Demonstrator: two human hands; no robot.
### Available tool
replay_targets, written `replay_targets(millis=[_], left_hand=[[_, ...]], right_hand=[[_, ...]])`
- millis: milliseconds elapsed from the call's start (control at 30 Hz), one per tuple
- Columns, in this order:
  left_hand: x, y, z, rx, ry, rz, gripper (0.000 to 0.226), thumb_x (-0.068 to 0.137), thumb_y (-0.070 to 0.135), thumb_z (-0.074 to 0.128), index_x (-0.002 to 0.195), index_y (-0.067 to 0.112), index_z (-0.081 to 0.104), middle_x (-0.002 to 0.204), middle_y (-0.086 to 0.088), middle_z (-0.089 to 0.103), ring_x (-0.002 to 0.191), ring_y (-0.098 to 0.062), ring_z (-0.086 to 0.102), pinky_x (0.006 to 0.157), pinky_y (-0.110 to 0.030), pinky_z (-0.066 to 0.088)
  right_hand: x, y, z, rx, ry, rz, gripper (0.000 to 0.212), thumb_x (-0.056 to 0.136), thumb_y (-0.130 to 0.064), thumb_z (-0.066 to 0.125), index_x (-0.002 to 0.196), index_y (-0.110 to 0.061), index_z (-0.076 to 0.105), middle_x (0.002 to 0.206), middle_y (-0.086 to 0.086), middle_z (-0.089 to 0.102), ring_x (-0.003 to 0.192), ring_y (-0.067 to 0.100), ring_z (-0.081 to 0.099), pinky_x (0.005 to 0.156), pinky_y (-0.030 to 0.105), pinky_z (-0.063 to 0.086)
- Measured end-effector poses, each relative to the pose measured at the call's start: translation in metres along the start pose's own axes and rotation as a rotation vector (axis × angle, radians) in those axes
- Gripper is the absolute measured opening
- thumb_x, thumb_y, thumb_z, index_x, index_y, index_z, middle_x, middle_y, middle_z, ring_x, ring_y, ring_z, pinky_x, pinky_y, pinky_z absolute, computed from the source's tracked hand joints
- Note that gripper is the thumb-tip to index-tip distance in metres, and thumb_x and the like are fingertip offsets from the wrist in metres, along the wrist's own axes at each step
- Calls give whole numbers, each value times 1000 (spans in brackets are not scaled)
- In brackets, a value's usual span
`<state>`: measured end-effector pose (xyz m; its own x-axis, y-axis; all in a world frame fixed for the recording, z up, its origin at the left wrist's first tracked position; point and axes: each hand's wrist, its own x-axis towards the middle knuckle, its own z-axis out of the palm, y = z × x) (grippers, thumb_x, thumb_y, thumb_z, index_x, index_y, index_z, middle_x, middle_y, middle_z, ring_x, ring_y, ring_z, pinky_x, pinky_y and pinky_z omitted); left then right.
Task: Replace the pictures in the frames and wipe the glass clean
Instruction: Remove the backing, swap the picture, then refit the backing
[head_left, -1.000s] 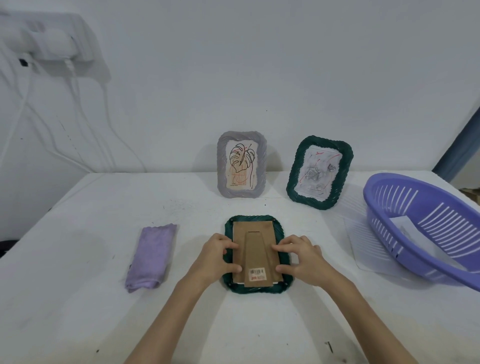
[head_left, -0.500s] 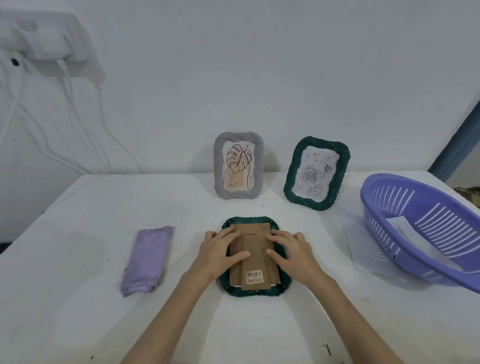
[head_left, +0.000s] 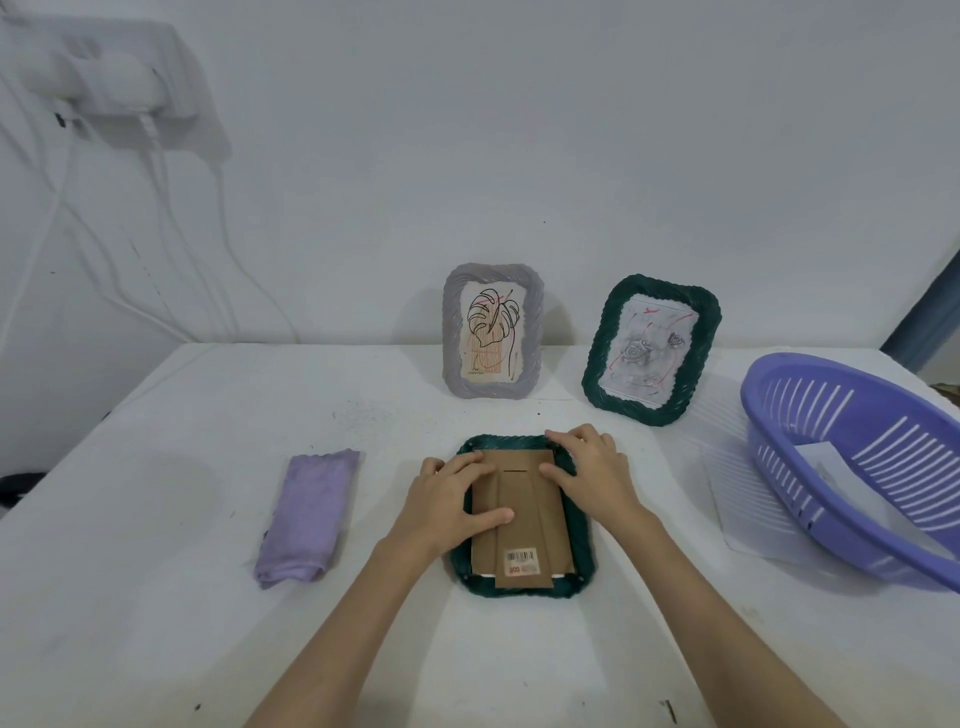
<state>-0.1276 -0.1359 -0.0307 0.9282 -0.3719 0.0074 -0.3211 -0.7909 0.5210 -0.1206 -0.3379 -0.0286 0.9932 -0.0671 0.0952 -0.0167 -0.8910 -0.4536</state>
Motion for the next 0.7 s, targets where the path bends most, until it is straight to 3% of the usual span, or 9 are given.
replay_targets(millis=[267, 400, 500, 567, 633, 700], left_hand=[[0, -7, 6, -38, 51, 9, 66, 74, 61, 61, 132, 34, 44, 145, 18, 34, 121, -18, 29, 102, -27, 29], [-1, -8, 7, -29, 45, 10, 84, 60, 79, 46, 131, 35, 45, 144, 18, 35, 118, -16, 30, 100, -25, 30], [4, -6, 5, -64, 29, -10, 64, 74, 61, 59, 130, 32, 48, 143, 14, 35, 122, -18, 28, 103, -29, 29], [11, -3, 3, -190, 99, -76, 51, 83, 50, 57, 130, 30, 49, 140, 4, 35, 125, -21, 26, 105, -33, 28], [20, -1, 2, -272, 206, -170, 46, 87, 43, 54, 131, 30, 46, 136, -5, 37, 124, -24, 30, 103, -33, 30], [29, -2, 3, -217, 201, -218, 44, 89, 41, 53, 131, 29, 45, 131, -8, 42, 120, -26, 34, 99, -34, 33]], right_hand=[[1, 1, 1, -70, 23, -25, 36, 87, -41, 56, 121, -30, 57, 121, -2, 49, 114, 18, 39, 87, 33, 27], [-3, 1, 4, -60, 69, -21, 34, 87, -42, 54, 120, -32, 58, 121, -5, 50, 111, 16, 40, 80, 30, 23], [-6, 3, 8, -31, 82, -2, 42, 88, -43, 52, 130, -35, 48, 124, -6, 49, 112, 17, 40, 79, 31, 22], [-8, 4, 9, 29, 106, 20, 51, 88, -42, 53, 136, -35, 38, 126, -7, 50, 113, 18, 41, 81, 33, 24], [-9, 3, 10, 83, 121, 46, 51, 88, -41, 55, 136, -33, 38, 126, -7, 51, 114, 18, 41, 81, 34, 24], [-9, 2, 11, 65, 118, 50, 47, 88, -42, 54, 133, -33, 43, 127, -8, 50, 115, 17, 40, 80, 33, 23]])
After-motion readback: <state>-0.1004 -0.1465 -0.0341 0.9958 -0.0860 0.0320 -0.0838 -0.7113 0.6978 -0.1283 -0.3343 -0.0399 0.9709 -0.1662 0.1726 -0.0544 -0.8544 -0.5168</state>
